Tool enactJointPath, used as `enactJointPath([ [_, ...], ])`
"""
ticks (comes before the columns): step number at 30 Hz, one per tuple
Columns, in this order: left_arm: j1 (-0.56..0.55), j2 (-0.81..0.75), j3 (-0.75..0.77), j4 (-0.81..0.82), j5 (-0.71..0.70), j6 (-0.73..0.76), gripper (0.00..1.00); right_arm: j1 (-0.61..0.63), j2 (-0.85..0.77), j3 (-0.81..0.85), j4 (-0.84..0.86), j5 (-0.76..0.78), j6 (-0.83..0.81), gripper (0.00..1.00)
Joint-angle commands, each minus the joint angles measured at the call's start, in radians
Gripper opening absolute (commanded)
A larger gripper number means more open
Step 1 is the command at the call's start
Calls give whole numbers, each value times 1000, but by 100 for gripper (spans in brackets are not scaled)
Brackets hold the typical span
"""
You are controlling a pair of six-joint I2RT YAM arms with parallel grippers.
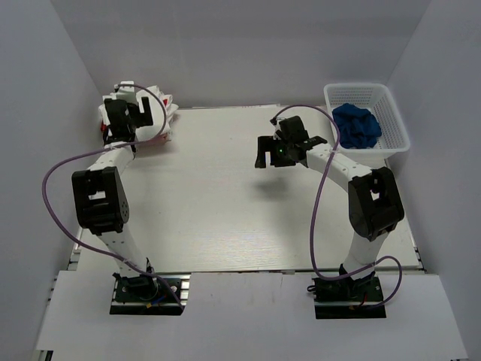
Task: Fold and stack the t-shirts
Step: Put the neatly folded tshirt into the corner of the board with the left arm
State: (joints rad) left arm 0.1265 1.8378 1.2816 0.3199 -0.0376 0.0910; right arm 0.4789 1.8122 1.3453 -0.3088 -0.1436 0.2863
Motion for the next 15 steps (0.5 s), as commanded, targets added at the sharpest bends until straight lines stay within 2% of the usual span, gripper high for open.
enactJointPath([
  [1, 2, -15, 126, -68, 207, 72, 100, 7, 5, 23, -9, 19, -13, 90],
  [3, 2, -25, 185, -102, 293, 96, 100, 12, 18, 32, -21, 29, -9, 90],
  [6, 2, 17, 371, -209, 352, 108, 100, 15, 33, 40, -26, 45, -1, 90],
  [7, 2, 76, 515, -255, 361, 108, 100, 15, 39, 43, -29, 45, 4, 90],
  [8, 13, 113, 589, -359, 381, 108, 100, 17, 42, 40, -32, 47, 10, 90],
  [10, 22, 184, 764, -418, 395, 119, 100, 20, 47, 40, -35, 52, 7, 90],
  [15, 58, 418, 1063, -568, 422, 105, 100, 18, 36, 35, -33, 85, 2, 90],
])
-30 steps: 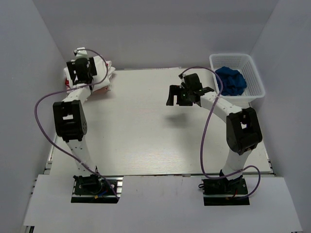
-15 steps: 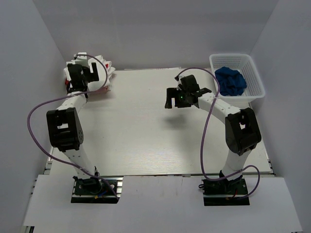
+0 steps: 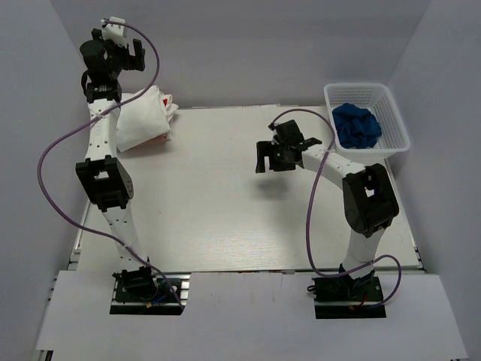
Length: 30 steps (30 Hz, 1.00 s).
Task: Fold and stack the t-shirts
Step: Put the neatly folded tshirt into the corner of the board with the left arm
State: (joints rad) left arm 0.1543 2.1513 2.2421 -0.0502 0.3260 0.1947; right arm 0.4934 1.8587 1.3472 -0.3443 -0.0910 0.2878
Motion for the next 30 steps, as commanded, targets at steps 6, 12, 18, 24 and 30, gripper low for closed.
enactJointPath([
  [6, 88, 93, 85, 5, 149, -110, 100, 5, 26, 61, -25, 73, -3, 90],
  [12, 166, 208, 252, 53, 249, -331, 41, 5, 49, 93, -30, 82, 2, 90],
  [18, 200, 231, 261, 115, 294, -397, 11, 7, 80, 119, -39, 76, 5, 90],
  [24, 200, 226, 252, 81, 286, -397, 23, 7, 117, 147, -70, 73, -1, 90],
  [30, 168, -54, -189, 93, 191, -249, 100, 8, 100, 119, -56, 57, 1, 90],
])
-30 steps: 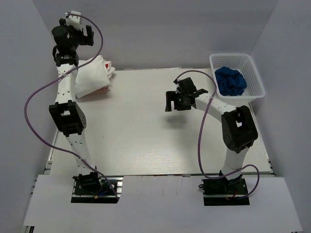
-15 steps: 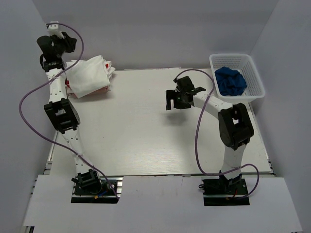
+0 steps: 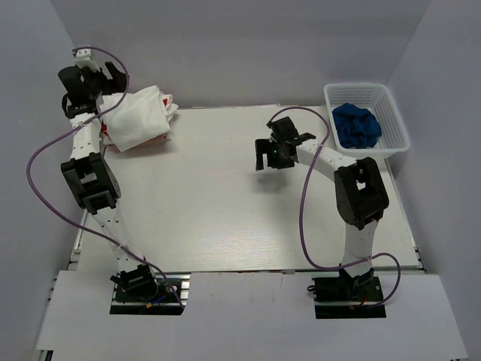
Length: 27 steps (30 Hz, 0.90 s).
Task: Fold and stack the t-shirts
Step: Put the neatly folded tshirt into the corner of the board with the left arm
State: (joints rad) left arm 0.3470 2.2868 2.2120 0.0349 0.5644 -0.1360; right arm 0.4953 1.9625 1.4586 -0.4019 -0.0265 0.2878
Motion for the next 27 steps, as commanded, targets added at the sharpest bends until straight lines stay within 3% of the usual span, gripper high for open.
enactJointPath([
  [1, -25, -282, -240, 46, -82, 82, 100, 11, -4, 2, 3, -10, 8, 90],
  [2, -34, -317, -349, 66, -93, 82, 100, 11, -8, -3, 3, -15, 8, 90],
  [7, -34, -408, -602, 106, -246, 102, 100, 19, -31, -67, 29, -15, 4, 90],
  [12, -34, -374, -693, 190, -551, 53, 100, 22, -39, -92, 26, 2, -10, 90],
  [19, -34, -230, -612, 253, -616, 75, 100, 15, -34, -81, 15, 22, -24, 90],
  [22, -25, -175, -577, 292, -581, 64, 100, 19, -13, -52, 9, 22, -29, 90],
  [27, -25, -37, -398, 214, -617, 64, 100, 14, 27, -9, -17, 19, -41, 90],
])
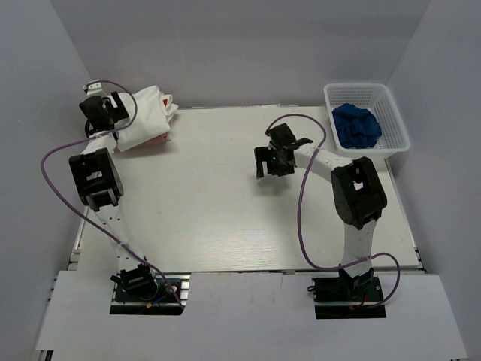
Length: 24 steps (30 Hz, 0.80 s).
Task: Fold and stack the t-shirts
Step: Put the neatly folded tshirt into the corner of the board with the left arm
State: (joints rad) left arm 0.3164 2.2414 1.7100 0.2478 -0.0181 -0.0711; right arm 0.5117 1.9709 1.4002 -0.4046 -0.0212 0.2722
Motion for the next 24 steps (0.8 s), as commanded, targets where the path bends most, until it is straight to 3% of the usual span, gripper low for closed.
enactJointPath([
  [1, 6, 23, 121, 1, -25, -1, 100, -4, 23, 51, -14, 15, -25, 90],
  [4, 15, 53, 166, -10, -25, -1, 98, -2, 37, 66, -16, 12, -24, 90],
  [8, 15, 102, 261, -53, 4, -1, 88, -1, 54, 89, -25, 14, -24, 90],
  [21, 24, 164, 277, -82, 18, -39, 93, 1, 68, 95, -33, 4, -19, 90],
  [24, 24, 185, 266, -68, 27, -50, 87, 1, 72, 94, -28, -8, -16, 90],
])
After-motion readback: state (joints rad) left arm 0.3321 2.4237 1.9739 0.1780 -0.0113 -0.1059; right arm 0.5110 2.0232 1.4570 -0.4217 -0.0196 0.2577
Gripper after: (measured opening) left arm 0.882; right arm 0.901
